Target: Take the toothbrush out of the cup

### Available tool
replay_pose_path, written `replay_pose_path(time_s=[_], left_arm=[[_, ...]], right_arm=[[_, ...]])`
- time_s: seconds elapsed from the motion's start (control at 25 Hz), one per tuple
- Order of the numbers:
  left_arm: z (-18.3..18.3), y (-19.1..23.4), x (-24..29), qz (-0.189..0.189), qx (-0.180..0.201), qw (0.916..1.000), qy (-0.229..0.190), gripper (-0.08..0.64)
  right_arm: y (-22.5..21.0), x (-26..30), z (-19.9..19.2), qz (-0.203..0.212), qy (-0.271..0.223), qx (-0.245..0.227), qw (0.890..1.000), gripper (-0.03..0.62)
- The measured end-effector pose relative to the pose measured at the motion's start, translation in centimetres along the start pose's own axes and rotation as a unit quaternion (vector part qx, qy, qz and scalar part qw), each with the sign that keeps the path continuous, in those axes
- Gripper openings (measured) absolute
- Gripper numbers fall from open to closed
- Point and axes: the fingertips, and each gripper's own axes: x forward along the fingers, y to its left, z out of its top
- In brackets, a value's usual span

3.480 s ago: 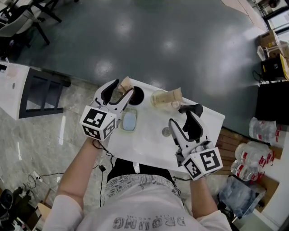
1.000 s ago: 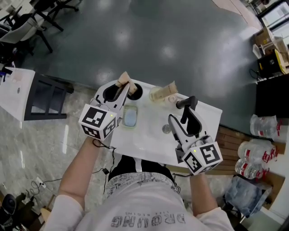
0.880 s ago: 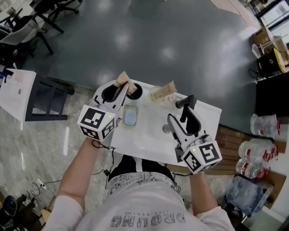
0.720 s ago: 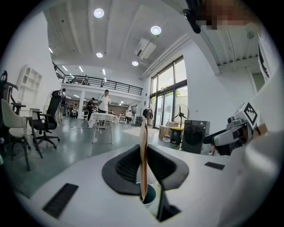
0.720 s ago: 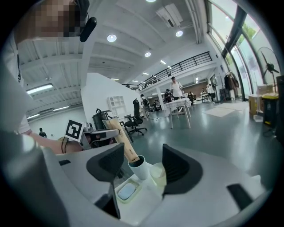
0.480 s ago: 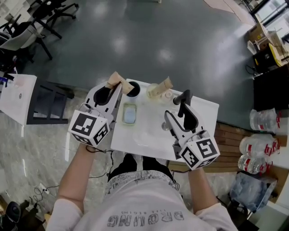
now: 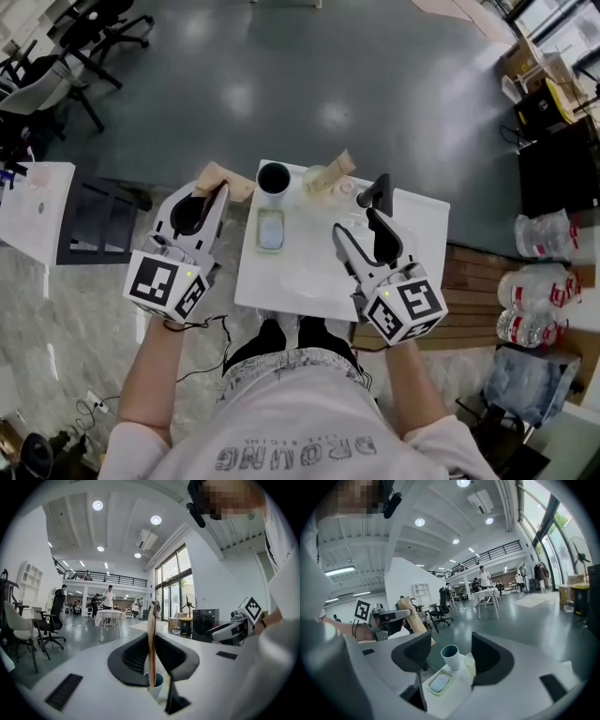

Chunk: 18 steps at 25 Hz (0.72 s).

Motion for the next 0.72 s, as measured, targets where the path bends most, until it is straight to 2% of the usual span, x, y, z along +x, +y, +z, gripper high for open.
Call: replay_pose_path(time_s=[0.48,0.72], left_arm=[[-4.0,-0.1,-5.5,0.025,-0.017,0.999,0.031,0.062],[-5.5,-1.0,-6.9,0.025,-0.036,0.998,0.046,0.063]], right_arm=[[2.2,0.0,0.4,-0.016,-0.012,-0.002,1.0,0.282],[2.5,0.0,0.5,-0.026,-0.012,0.002,1.0,0.282]])
